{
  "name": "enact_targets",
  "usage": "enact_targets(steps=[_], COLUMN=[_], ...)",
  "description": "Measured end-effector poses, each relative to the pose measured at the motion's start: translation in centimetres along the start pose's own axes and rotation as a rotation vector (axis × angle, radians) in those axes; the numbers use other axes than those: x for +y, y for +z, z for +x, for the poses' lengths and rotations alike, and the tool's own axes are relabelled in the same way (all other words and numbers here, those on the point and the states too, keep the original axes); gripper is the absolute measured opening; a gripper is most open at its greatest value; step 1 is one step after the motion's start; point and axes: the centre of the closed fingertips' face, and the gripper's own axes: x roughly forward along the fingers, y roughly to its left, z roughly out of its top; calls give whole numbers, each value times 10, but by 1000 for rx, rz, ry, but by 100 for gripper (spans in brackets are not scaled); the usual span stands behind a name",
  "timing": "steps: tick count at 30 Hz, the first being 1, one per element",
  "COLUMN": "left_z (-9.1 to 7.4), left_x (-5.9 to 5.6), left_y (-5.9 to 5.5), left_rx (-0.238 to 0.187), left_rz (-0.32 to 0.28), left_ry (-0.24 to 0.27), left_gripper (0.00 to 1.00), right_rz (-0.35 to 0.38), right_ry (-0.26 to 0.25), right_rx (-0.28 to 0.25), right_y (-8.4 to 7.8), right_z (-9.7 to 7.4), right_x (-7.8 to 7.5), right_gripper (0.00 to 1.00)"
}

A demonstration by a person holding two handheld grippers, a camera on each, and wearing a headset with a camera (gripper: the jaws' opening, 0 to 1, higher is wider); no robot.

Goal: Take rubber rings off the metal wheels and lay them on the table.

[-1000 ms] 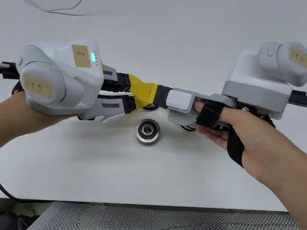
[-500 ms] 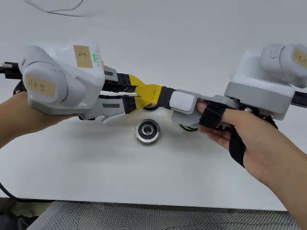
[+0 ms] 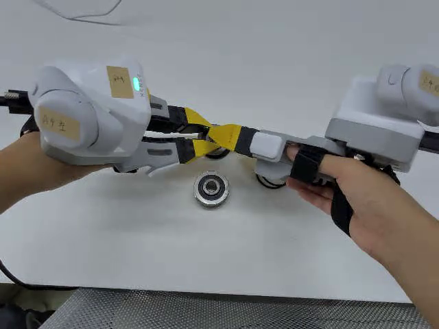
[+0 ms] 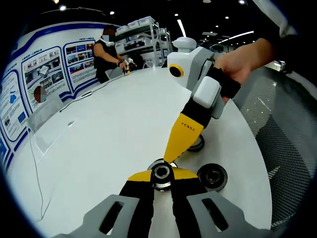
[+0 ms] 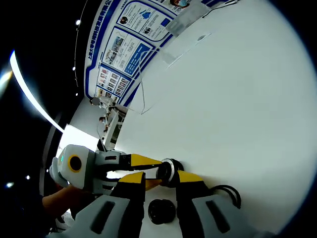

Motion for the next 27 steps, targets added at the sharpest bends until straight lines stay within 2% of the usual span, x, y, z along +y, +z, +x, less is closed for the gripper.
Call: enact_targets(steps=[3, 9, 16, 27], left_z=[0, 0, 1, 0], left_x=[0, -1, -1, -1], left_y=[0, 1, 1, 1], left_rx=[-1, 0, 0, 1], left_rz=[0, 0, 0, 3], left_ry=[0, -1, 0, 1], left_gripper=[13, 13, 13, 13], right_rz=[3, -1, -11, -44], right_ry=[-11, -35, -48, -81], right_rx=[1, 10, 9, 12], right_y=[1, 2, 3, 1], right_z=[1, 1, 0, 0], right_x=[-2, -12, -15, -16], right_gripper=[23, 10, 5, 3])
